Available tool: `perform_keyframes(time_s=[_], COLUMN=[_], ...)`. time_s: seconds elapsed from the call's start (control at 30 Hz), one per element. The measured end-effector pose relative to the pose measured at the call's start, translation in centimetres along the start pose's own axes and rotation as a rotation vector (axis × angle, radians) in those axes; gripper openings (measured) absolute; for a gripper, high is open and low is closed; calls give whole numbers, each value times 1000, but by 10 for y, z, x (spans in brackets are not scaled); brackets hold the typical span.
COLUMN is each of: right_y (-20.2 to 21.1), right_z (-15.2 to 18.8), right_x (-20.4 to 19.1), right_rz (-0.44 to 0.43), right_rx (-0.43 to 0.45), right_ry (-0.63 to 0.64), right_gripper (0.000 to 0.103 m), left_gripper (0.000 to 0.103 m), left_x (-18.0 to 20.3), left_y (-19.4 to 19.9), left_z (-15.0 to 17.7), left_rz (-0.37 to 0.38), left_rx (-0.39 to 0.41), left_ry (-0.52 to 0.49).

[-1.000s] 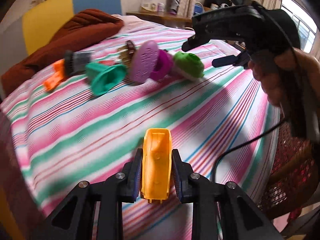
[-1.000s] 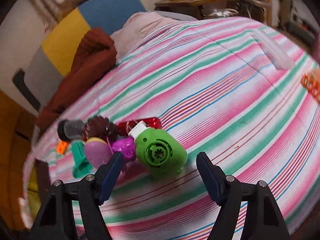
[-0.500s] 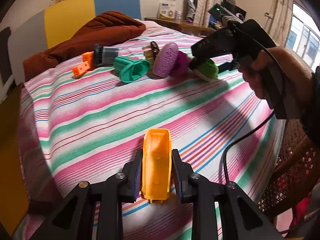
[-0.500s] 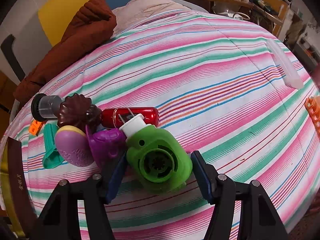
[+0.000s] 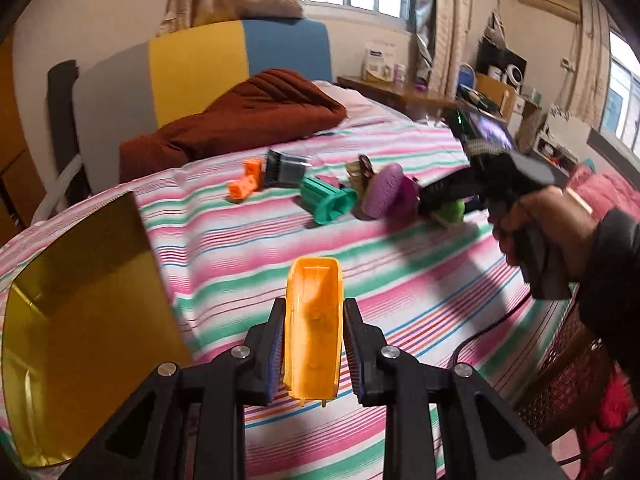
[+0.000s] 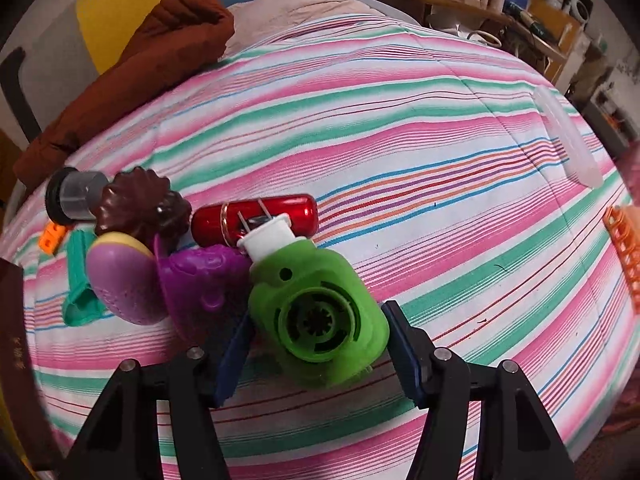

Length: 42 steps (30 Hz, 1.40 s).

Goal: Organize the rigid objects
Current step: 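Carry the orange piece into the gold tray and release it while the right gripper approaches the green toy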

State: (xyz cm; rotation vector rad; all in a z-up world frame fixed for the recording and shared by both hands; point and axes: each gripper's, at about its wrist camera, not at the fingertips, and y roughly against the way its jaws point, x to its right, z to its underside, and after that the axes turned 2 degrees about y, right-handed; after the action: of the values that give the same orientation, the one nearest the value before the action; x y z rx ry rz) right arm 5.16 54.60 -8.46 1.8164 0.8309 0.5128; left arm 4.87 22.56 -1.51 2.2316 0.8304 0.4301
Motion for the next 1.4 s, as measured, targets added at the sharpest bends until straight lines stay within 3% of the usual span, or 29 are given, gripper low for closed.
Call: perform_keyframes(time_s=[0.27, 0.43, 0.63, 0.8, 0.97, 1.1, 1.27, 1.4], right_y=[2, 0, 2, 2, 2, 0, 0, 1], right_z=[6, 5, 6, 7, 8, 9, 8, 9], right_x=[-7, -20, -26, -35, -41, -46, -46, -47], right_rz=[68, 108, 143, 188, 212, 240, 242, 244], right_rx=[8, 22, 36, 53, 64, 75, 76, 77], right_ry=[57, 104, 148, 200, 231, 265, 271, 272], right_gripper=[61, 58, 58, 58, 58, 58, 58, 58], left_gripper=[26, 26, 26, 26, 26, 26, 28, 32], left_x=[-45, -116, -215, -275, -295, -309, -316, -313], left_y=[28, 43, 25, -1, -22, -25, -29, -22], left_z=[0, -1, 13, 28, 29, 29, 27, 30], left_rz=[-50, -170, -337, -366, -428, -406, -399, -455], left_rx=[32, 58, -21, -116, -162, -183, -213, -198], left_ry=[111, 212, 357, 494, 493, 558, 562, 562])
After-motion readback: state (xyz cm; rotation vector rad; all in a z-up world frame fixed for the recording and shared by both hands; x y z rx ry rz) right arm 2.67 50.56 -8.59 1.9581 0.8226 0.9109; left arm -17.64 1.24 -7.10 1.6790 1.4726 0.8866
